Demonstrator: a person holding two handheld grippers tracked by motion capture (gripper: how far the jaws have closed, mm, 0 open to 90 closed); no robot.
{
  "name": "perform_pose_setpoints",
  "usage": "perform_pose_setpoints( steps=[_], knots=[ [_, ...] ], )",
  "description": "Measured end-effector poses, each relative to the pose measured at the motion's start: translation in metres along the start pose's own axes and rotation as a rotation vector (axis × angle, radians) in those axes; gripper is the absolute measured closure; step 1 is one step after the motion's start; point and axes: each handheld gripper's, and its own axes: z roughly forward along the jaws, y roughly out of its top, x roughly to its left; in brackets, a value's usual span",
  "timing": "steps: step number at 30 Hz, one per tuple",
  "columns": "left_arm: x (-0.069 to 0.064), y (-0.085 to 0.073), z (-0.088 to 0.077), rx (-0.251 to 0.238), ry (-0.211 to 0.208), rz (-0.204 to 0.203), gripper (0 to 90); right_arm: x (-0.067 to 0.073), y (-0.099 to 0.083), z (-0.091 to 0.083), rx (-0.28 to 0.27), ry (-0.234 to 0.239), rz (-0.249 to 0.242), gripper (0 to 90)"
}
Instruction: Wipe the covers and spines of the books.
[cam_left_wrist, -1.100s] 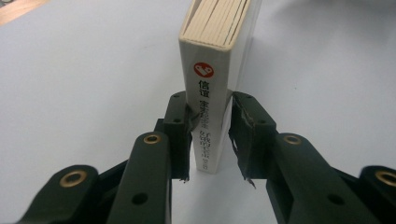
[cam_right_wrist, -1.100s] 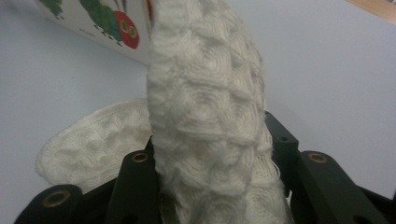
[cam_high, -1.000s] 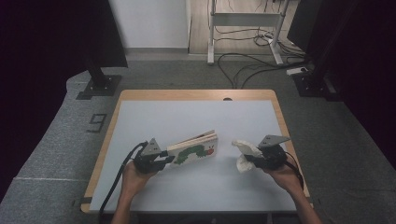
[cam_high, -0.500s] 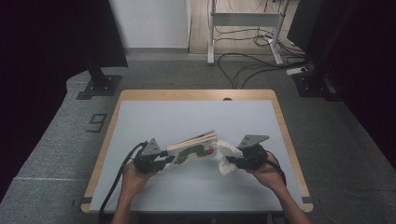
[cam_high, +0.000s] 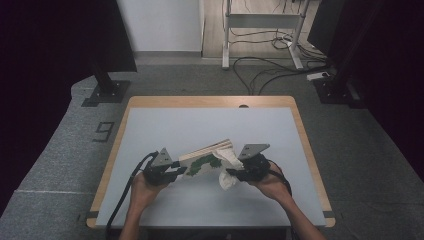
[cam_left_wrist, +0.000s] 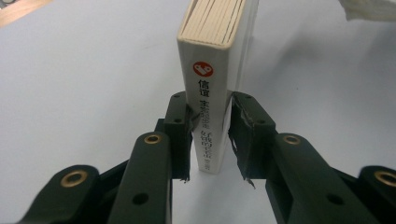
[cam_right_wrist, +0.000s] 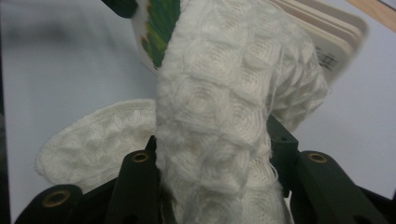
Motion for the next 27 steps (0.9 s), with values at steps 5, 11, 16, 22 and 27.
perform_pose_setpoints(
  steps=[5,11,16,22,27],
  knots=[
    [0.000,0.000,0.000,0.000,0.005,0.003,69.4,0.010,0.013,0.012,0.000,0.030,-0.035,57.3],
    [0.000,0.000,0.000,-0.001,0.010,0.006,69.9,0.021,0.025,0.028,0.001,0.067,-0.066,57.3],
    [0.000,0.000,0.000,0.001,0.012,0.014,70.3,0.031,0.035,0.042,0.003,0.098,-0.097,57.3],
    [0.001,0.000,0.000,0.005,0.011,0.022,70.5,0.047,0.046,0.058,0.000,0.128,-0.133,57.3],
    [0.001,0.000,0.000,0.003,0.012,0.026,70.5,0.051,0.044,0.068,-0.004,0.141,-0.144,57.1]
  ],
)
